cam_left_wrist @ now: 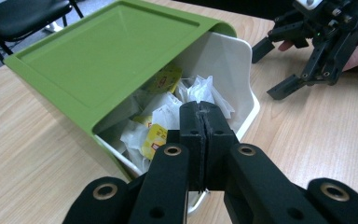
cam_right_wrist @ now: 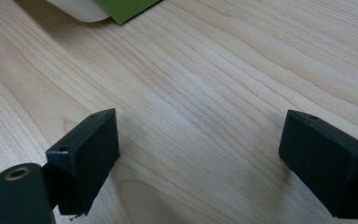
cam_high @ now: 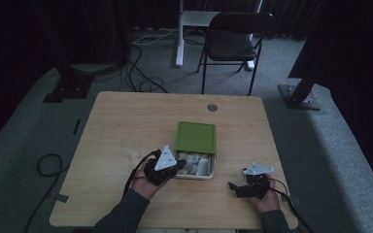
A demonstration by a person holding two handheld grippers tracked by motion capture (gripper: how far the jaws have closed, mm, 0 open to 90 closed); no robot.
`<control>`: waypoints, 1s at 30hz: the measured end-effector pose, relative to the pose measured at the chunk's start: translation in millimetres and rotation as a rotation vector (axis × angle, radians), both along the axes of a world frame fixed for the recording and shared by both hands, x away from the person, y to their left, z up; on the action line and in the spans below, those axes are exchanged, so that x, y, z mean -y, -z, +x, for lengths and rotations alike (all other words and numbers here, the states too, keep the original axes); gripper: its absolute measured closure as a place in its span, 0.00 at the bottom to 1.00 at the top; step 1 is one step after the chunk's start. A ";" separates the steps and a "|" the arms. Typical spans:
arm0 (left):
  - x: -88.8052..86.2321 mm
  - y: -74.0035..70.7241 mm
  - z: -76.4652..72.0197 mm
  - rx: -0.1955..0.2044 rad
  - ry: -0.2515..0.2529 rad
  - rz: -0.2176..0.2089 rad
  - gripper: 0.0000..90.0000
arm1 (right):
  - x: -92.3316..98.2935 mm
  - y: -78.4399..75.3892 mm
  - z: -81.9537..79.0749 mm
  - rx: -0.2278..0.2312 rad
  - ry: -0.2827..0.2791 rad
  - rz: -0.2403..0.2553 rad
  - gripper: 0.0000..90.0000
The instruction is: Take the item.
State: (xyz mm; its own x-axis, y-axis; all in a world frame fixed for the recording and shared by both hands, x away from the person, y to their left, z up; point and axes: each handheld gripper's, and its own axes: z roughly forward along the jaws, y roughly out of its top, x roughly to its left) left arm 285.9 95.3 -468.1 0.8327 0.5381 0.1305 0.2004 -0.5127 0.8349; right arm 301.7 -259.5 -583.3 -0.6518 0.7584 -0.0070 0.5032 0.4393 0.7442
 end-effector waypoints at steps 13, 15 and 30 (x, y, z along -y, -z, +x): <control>-23.1 -11.1 -1.2 0.012 -0.038 -0.011 1.00 | 0.0 0.0 0.0 0.000 0.000 0.000 0.13; -25.9 -12.6 -0.9 0.016 -0.044 -0.015 1.00 | 0.0 0.0 0.0 0.000 0.000 0.000 0.13; -48.9 -21.1 7.2 0.022 -0.088 -0.037 1.00 | 0.0 0.1 0.1 0.001 0.000 0.000 0.13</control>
